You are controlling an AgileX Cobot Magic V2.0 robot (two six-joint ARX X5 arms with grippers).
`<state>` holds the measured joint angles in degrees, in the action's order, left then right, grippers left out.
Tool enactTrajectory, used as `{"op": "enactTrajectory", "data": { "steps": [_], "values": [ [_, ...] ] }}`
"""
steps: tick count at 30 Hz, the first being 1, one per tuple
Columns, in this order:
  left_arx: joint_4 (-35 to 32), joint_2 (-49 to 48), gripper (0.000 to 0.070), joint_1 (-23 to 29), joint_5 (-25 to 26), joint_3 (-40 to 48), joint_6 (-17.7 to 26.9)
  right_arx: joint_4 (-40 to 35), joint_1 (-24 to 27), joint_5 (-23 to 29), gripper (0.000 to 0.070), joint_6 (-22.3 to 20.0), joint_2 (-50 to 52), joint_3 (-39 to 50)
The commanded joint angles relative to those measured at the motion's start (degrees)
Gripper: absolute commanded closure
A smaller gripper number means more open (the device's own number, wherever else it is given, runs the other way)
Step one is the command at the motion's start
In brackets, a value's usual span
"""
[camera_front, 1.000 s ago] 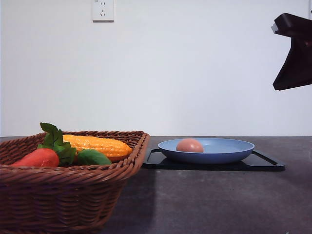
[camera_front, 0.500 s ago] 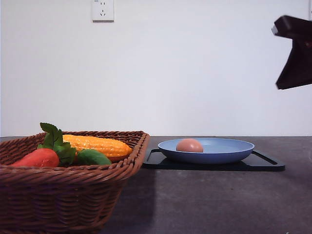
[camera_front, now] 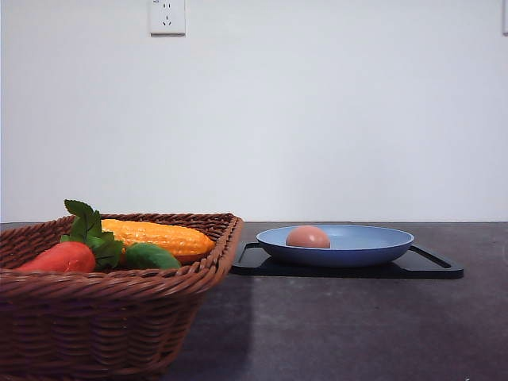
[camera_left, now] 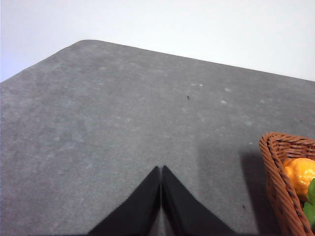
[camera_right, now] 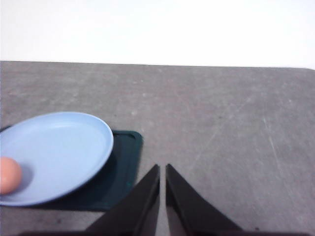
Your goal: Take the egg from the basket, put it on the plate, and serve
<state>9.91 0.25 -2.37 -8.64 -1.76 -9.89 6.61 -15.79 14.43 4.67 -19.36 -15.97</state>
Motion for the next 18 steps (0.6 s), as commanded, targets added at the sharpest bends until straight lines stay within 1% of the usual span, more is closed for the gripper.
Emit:
{"op": "enactTrajectory", "data": {
  "steps": [1,4,6,10,14,18],
  "values": [
    [0.3,-0.1,0.07,0.1,0.3,1.6,-0.2,-0.6,2.8,-4.6,0.07,-2.0,2.3,1.1],
    [0.3,-0.1,0.07,0.1,0.3,1.6,-0.2,-0.6,7.7,-12.4,0.07,-3.5,6.4,4.1],
    [0.3,-0.1,0.07,0.1,0.3,1.6,-0.2,-0.6,10.2,-16.7,0.07,-4.2,8.7,5.9],
    [0.3,-0.1,0.07,0.1,0.3,1.6,-0.2,-0.6,13.4,-23.0,0.07,-5.1,12.4,9.0],
    [0.3,-0.1,0.07,0.1,0.3,1.6,-0.2,-0.5,14.2,-26.4,0.07,-5.1,15.2,11.6],
    [0.3,-0.1,0.07,0.1,0.3,1.6,-0.2,-0.1,14.2,-26.6,0.07,-4.0,17.5,13.8]
  ]
}}
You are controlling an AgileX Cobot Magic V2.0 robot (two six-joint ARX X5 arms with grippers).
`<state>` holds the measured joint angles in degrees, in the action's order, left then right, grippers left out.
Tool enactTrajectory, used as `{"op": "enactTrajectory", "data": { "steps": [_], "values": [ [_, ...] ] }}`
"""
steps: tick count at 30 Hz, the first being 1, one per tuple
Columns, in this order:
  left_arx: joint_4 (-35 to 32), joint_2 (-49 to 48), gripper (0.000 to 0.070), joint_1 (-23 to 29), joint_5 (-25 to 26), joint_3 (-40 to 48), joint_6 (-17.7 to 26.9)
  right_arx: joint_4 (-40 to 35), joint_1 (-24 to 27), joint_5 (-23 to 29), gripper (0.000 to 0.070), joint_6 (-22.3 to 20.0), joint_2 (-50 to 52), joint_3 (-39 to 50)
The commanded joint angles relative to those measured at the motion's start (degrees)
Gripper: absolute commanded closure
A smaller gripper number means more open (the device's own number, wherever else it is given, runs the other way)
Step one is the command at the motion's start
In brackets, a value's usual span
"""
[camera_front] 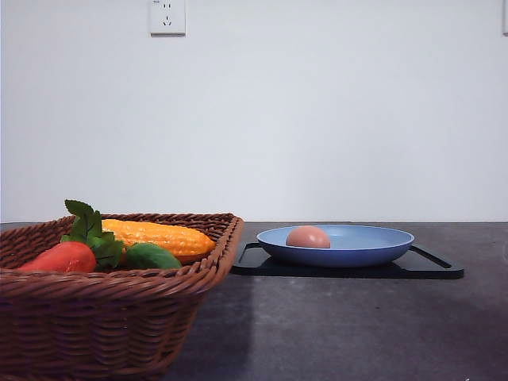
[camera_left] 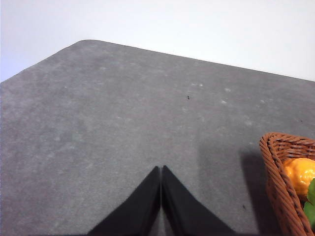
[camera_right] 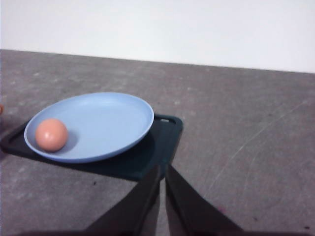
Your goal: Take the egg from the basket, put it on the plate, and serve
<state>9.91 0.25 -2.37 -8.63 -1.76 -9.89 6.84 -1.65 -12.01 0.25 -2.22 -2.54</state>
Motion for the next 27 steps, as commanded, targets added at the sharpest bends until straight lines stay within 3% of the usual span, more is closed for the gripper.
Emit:
{"op": "enactTrajectory", "data": {
  "steps": [1,7,27],
  "values": [
    [0.3,-0.1,0.07,0.1,0.3,1.6,-0.2,-0.3,0.1,-0.2,0.07,1.0,0.9,1.0],
    [0.2,-0.1,0.07,0.1,0.3,1.6,-0.2,2.4,-0.1,-0.8,0.07,3.6,2.0,2.1],
    [0.2,-0.1,0.07,0.1,0.3,1.6,-0.2,2.2,-0.1,0.2,0.07,3.6,2.0,2.1]
  ]
}}
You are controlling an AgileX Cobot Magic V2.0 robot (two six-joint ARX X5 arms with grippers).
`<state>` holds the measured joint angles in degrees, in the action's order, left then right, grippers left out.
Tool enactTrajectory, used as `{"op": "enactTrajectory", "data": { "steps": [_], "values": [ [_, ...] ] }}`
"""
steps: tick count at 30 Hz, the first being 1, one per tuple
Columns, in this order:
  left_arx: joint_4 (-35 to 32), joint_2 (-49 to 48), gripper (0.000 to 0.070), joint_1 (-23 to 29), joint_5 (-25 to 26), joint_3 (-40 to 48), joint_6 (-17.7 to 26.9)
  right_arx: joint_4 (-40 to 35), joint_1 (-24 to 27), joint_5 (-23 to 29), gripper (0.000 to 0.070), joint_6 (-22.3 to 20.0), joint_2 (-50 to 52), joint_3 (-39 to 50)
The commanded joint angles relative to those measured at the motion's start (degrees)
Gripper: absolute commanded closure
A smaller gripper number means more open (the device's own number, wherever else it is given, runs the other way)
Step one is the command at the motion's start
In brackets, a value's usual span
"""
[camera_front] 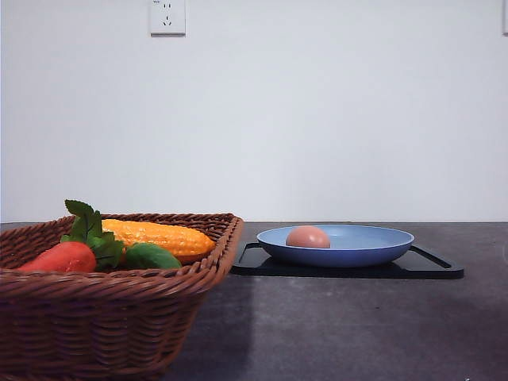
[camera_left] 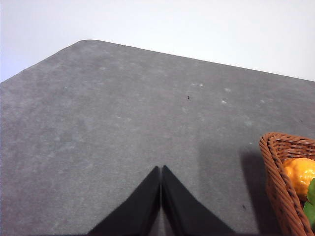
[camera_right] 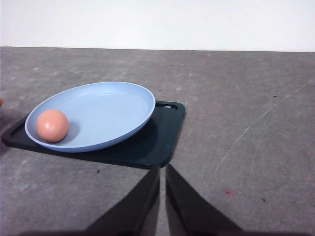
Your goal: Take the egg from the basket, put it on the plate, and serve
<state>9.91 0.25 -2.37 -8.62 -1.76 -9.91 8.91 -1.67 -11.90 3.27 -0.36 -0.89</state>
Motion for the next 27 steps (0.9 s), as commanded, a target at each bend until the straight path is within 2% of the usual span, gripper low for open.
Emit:
{"op": "enactTrajectory", "data": {
  "steps": [1,27],
  "values": [
    [0.3,-0.1,0.07,0.1,0.2,1.6,-0.2,0.1,-0.1,0.1,0.07,0.6,0.2,0.4],
    [0.3,-0.1,0.07,0.1,0.2,1.6,-0.2,0.1,-0.1,0.1,0.07,0.6,0.2,0.4]
  ]
}}
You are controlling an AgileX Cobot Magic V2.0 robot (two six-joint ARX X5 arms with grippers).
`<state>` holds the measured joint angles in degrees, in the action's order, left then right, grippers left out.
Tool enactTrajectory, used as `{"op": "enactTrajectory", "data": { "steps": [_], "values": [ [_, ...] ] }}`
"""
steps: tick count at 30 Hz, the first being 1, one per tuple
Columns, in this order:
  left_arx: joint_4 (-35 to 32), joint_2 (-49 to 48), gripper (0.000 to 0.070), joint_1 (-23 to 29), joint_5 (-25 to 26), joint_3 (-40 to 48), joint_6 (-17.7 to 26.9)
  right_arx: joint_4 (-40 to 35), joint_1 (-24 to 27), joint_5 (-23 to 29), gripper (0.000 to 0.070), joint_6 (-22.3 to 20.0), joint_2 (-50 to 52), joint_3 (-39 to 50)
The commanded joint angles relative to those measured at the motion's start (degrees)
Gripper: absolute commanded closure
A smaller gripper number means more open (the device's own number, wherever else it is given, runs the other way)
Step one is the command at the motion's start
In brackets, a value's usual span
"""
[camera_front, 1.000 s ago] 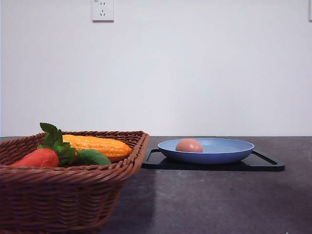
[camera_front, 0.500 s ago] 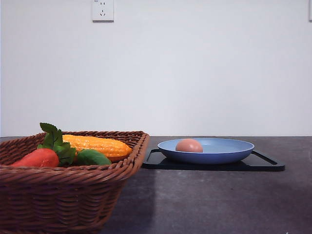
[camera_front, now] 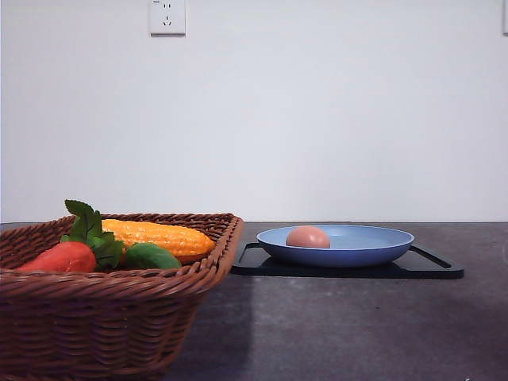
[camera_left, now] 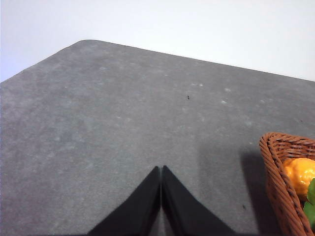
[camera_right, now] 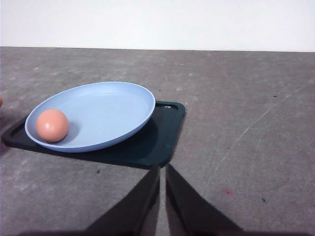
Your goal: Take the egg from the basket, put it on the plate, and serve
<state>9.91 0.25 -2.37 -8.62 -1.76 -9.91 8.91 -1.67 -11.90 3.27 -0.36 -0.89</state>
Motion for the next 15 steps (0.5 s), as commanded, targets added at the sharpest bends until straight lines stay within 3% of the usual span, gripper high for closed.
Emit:
{"op": "enactTrajectory", "data": {
  "steps": [1,15],
  "values": [
    [0.3,-0.1,0.07,0.1,0.2,1.6,-0.2,0.1,-0.1,0.1,0.07,0.6,0.2,0.4],
    [0.2,-0.1,0.07,0.1,0.2,1.6,-0.2,0.1,-0.1,0.1,0.07,0.6,0.2,0.4]
  ]
}}
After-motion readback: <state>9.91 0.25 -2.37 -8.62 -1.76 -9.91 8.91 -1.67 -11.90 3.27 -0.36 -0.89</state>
